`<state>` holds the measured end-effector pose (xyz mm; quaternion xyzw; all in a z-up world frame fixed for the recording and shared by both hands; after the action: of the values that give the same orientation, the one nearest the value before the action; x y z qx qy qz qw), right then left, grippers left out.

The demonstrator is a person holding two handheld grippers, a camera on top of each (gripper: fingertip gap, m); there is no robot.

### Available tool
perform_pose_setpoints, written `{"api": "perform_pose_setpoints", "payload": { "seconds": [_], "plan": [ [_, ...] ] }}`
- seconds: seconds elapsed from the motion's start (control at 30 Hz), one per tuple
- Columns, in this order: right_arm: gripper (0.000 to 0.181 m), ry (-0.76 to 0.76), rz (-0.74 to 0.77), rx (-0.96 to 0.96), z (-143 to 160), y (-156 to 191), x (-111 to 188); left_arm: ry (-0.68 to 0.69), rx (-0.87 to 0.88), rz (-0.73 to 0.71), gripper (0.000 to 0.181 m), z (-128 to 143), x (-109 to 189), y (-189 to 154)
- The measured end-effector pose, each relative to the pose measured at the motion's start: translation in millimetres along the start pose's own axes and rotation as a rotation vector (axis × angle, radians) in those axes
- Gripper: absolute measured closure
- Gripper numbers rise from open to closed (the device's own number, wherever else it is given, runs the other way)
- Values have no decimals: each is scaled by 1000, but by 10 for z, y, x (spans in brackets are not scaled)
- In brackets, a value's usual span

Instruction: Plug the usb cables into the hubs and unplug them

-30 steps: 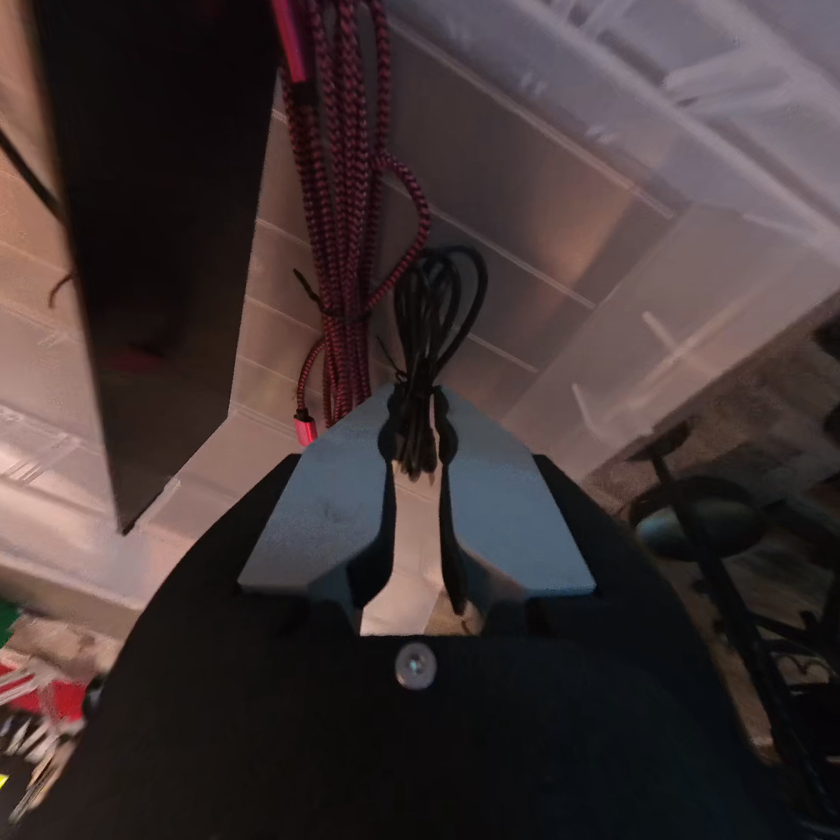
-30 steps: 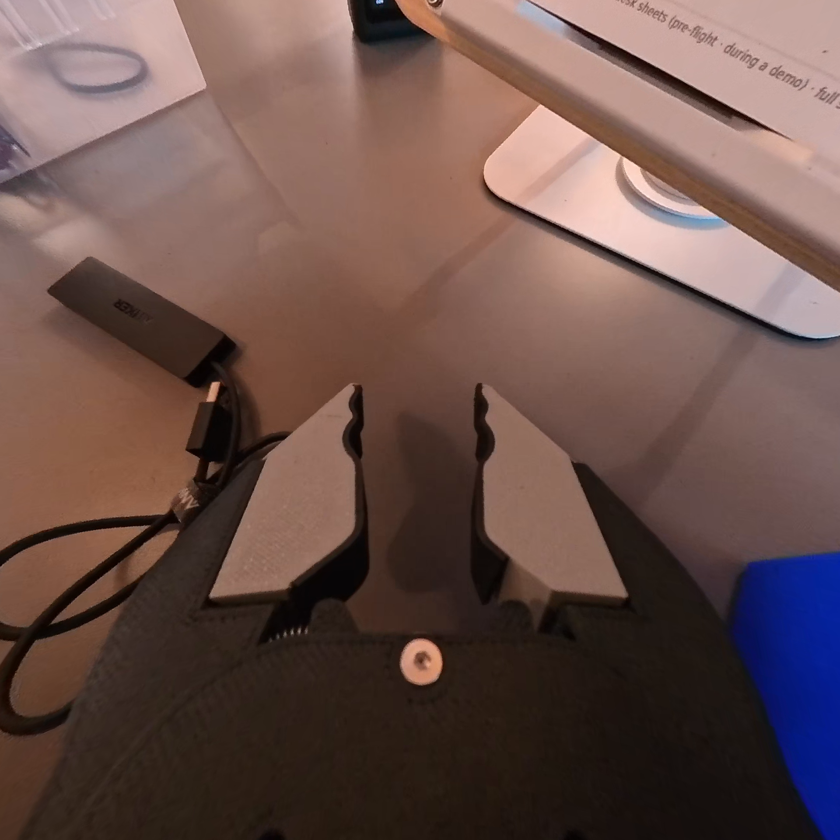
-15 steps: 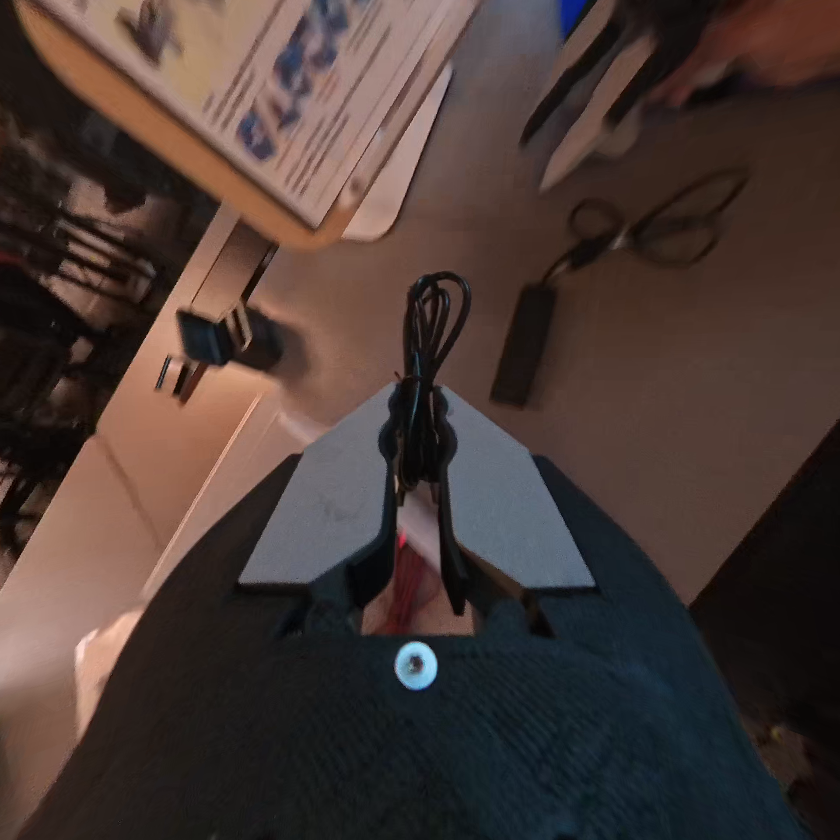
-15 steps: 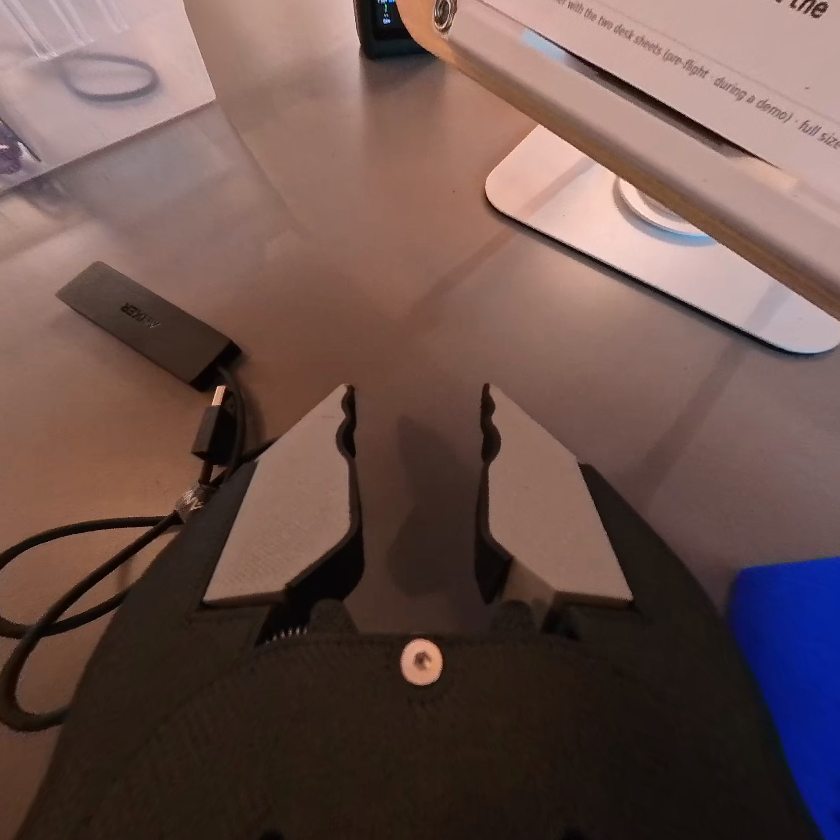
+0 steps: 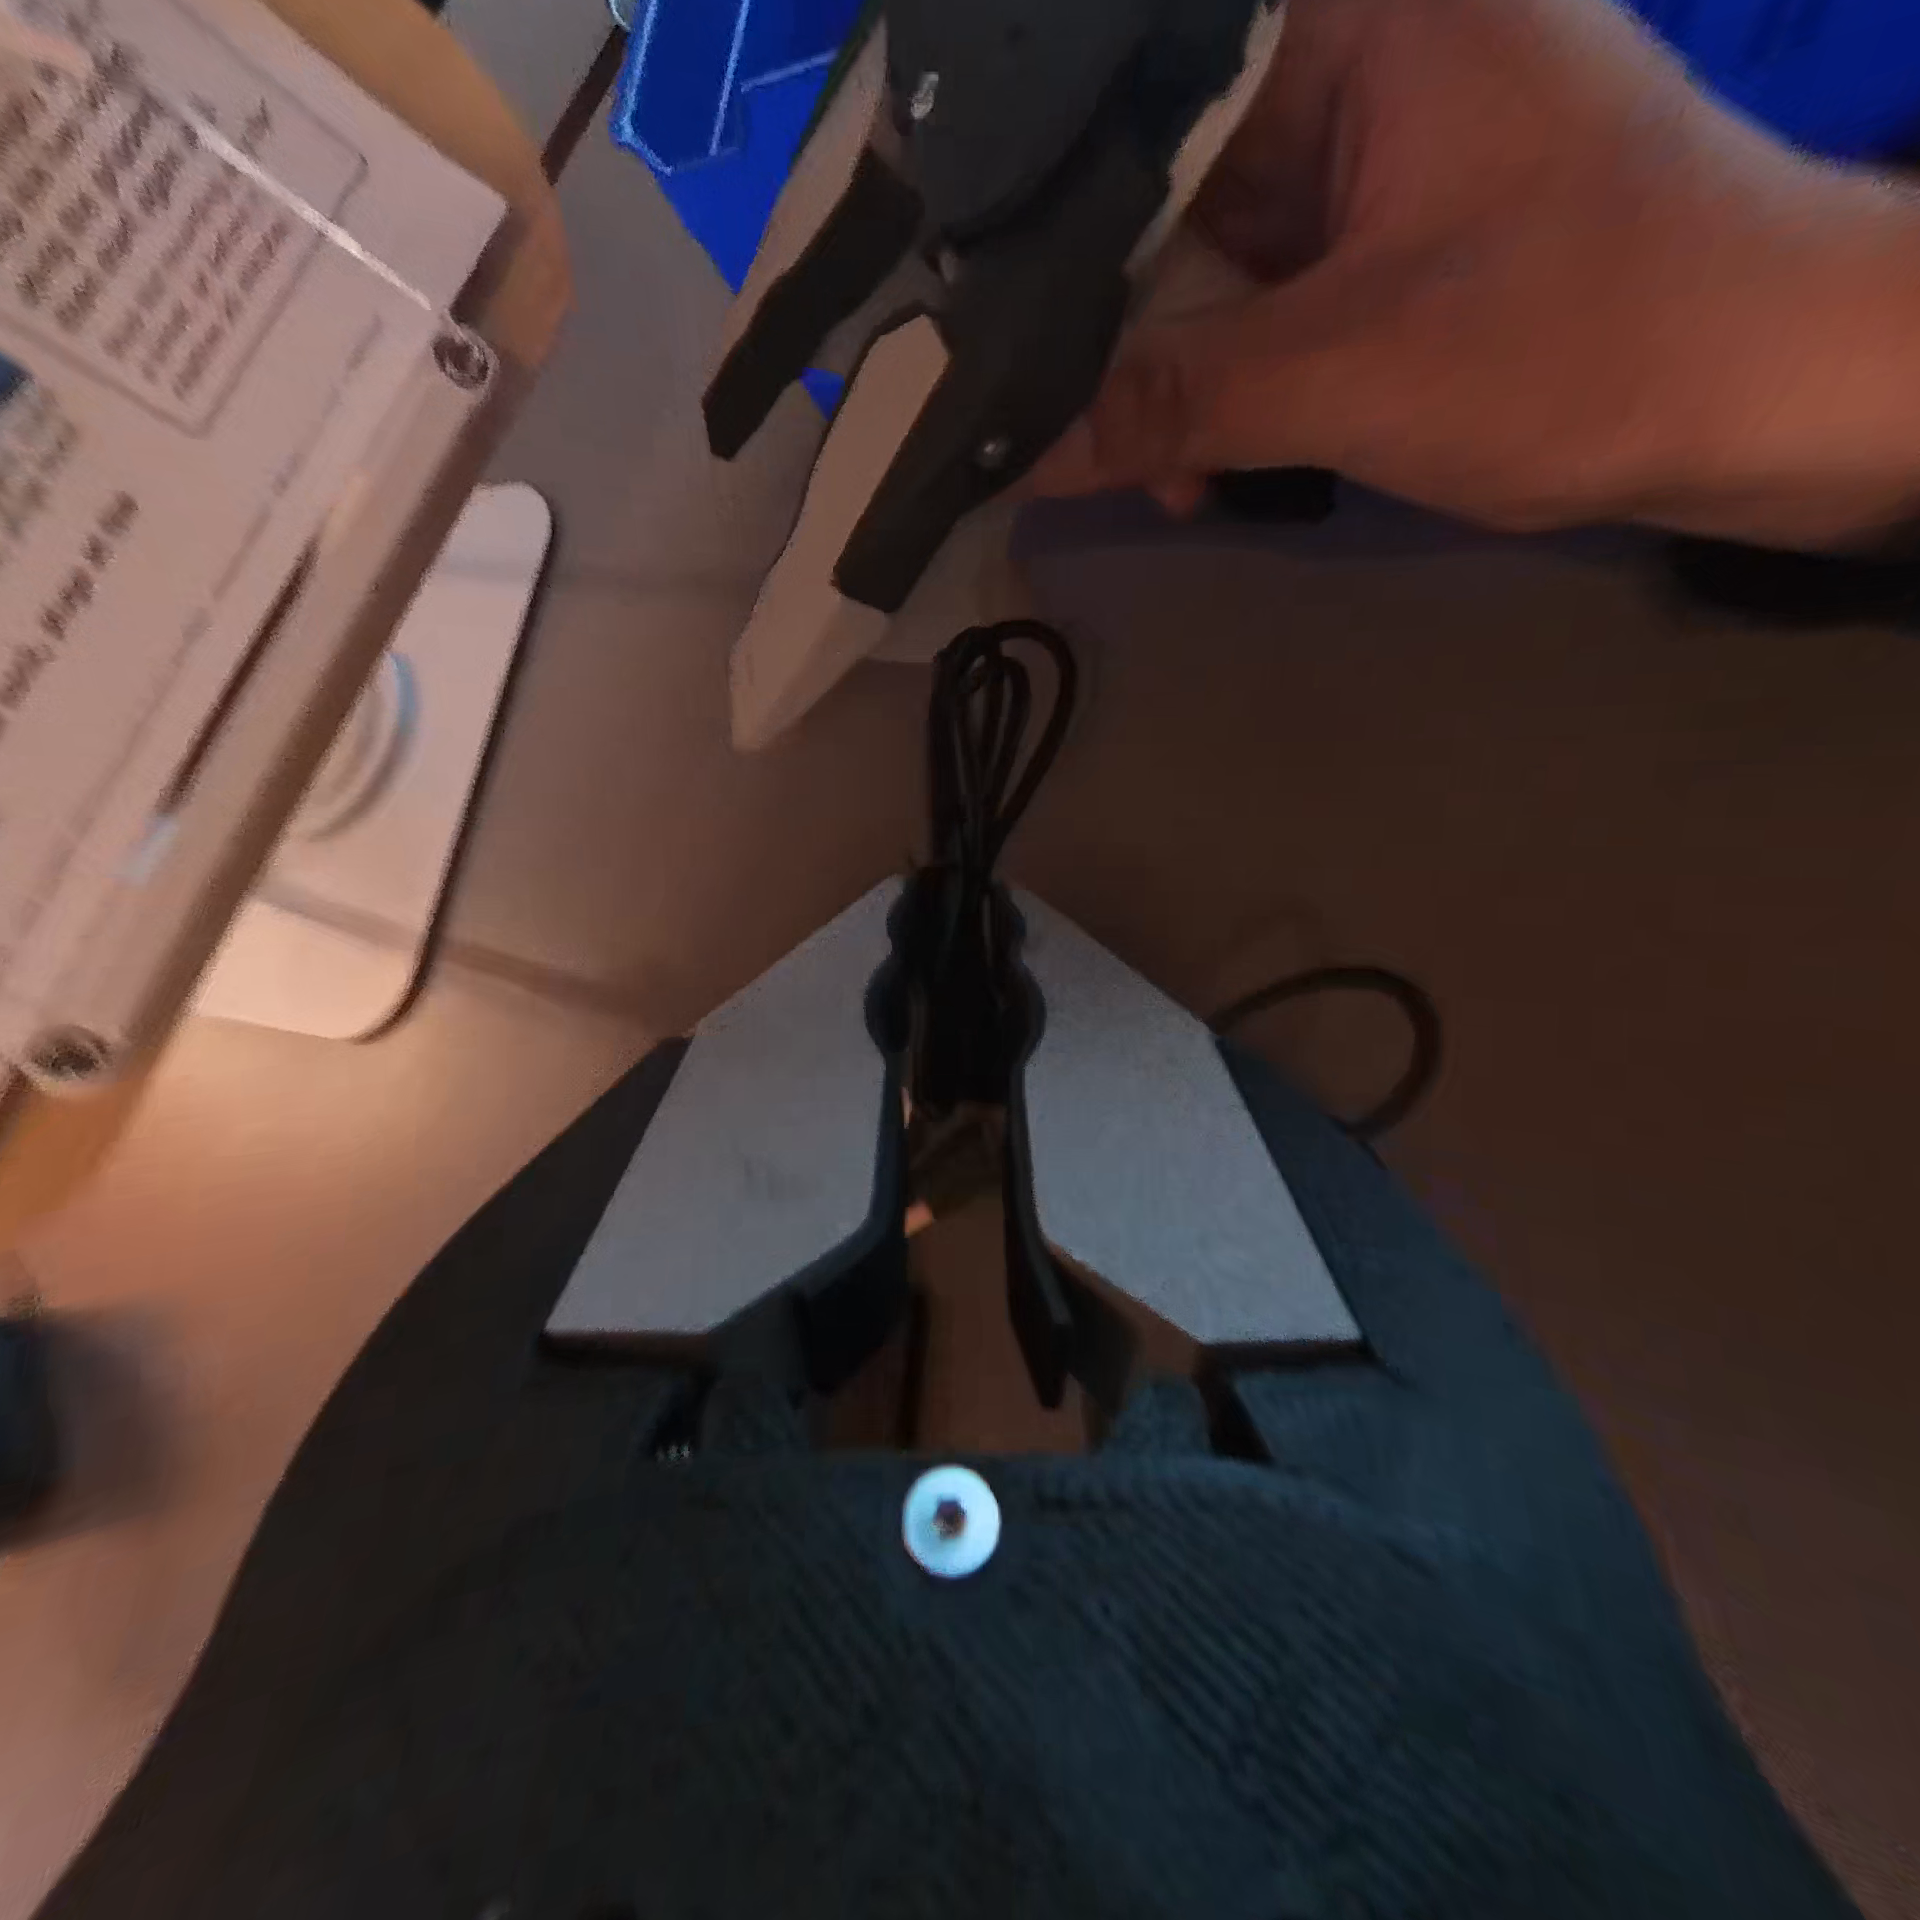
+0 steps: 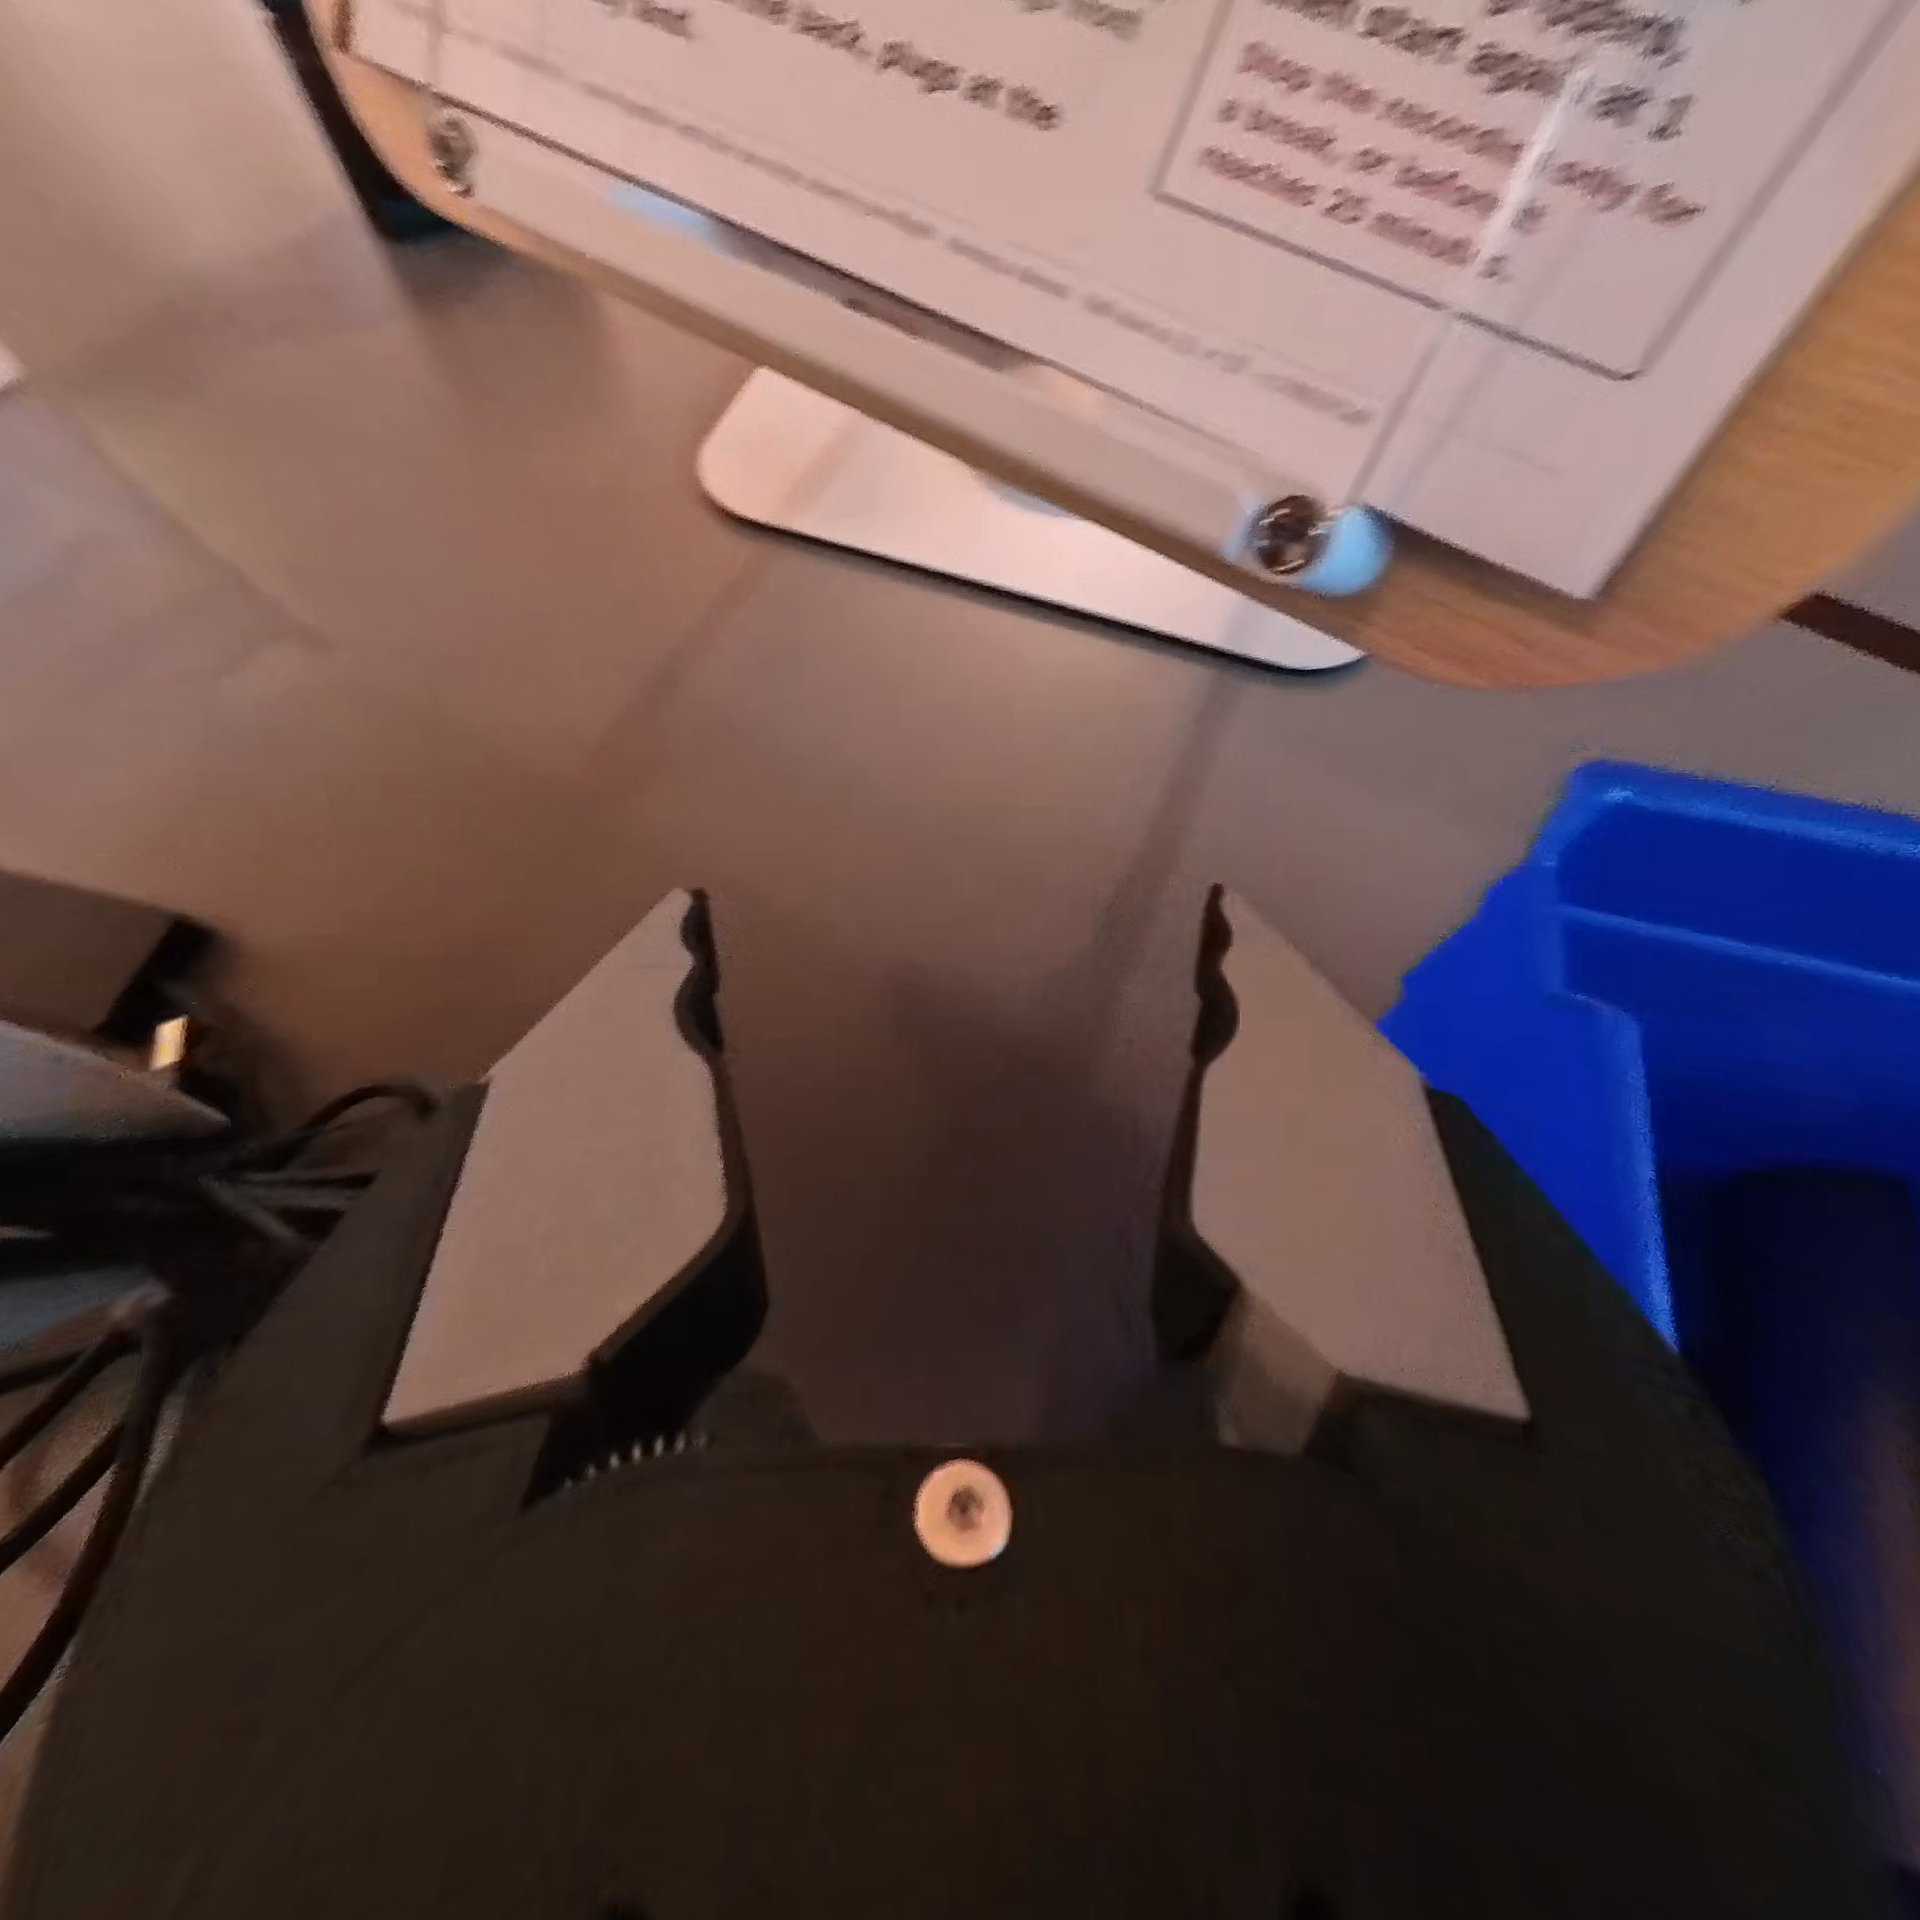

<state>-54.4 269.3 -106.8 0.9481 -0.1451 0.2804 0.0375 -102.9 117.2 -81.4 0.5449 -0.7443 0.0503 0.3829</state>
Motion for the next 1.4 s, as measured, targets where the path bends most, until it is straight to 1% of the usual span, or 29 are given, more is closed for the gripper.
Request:
{"api": "perform_pose_setpoints", "payload": {
  "seconds": [0.07, 0.13, 0.17, 0.23, 0.33, 0.37, 0.43, 0.5, 0.57, 0.67, 0.73, 0.8, 0.9, 0.97, 1.07, 1.13, 1.27, 1.3, 1.33, 1.37, 1.4],
  "plan": [
    [87, -20, 67, 21, -32, -13, 14, 29, -97, 21, 171, -1, -132, -24],
    [85, -40, 71, 40, -37, 32, -3, 94, -104, 53, 167, 61, -276, -38],
    [85, -42, 51, 34, -30, 64, -27, 93, -90, 38, 156, 82, -323, -21],
    [84, -28, 22, -3, 3, 93, -83, 36, -25, -6, 134, 112, -339, 57],
    [85, 7, 72, -68, 75, 30, -151, -83, 106, 14, 101, 135, -221, 206],
    [86, 14, 81, -88, 94, 13, -165, -119, 146, 23, 97, 143, -170, 269],
    [85, 17, 45, -113, 114, 32, -185, -170, 195, 11, 98, 222, -80, 403],
    [85, 6, 12, -129, 112, 73, -199, -173, 227, -55, 99, 353, -21, 555],
    [86, -2, -25, -122, 98, 145, -206, -194, 268, -105, 98, 413, 22, 674],
    [85, -8, -79, -101, 79, 264, -204, -272, 356, -97, 89, 428, 26, 745],
    [85, -13, -94, -96, 66, 306, -197, -266, 375, -96, 85, 455, -9, 771],
    [85, -20, -112, -95, 61, 327, -188, -260, 376, -89, 88, 468, -34, 758],
    [86, -19, -140, -114, 74, 335, -193, -291, 369, -44, 99, 413, -30, 674],
    [86, -26, -161, -126, 73, 346, -190, -290, 342, -36, 99, 383, -29, 623],
    [84, -23, -195, -117, 85, 374, -188, -293, 252, -90, 105, 367, -9, 588],
    [83, -16, -223, -104, 100, 393, -195, -286, 223, -94, 106, 367, -15, 568],
    [83, -28, -272, -116, 97, 406, -181, -270, 279, -83, 109, 394, -16, 614],
    [83, -37, -284, -120, 96, 408, -171, -277, 295, -85, 116, 404, 4, 638],
    [83, -42, -293, -121, 97, 403, -164, -284, 305, -101, 127, 420, 29, 671],
    [83, -46, -293, -126, 98, 390, -163, -293, 313, -128, 134, 441, 52, 714],
    [83, -50, -295, -135, 95, 375, -166, -301, 325, -145, 136, 461, 69, 752]
  ]
}}
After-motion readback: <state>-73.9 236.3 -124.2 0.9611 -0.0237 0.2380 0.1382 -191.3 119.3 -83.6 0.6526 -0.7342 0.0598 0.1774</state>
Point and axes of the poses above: each gripper's, where its closed fingertips meet, x back along the fingers, z out of its underside, y = z × x across the jaws, the point moved 8 cm from there along x, back along the fingers, and after that the axes turned 3 degrees about -z, right-handed, at the moved point
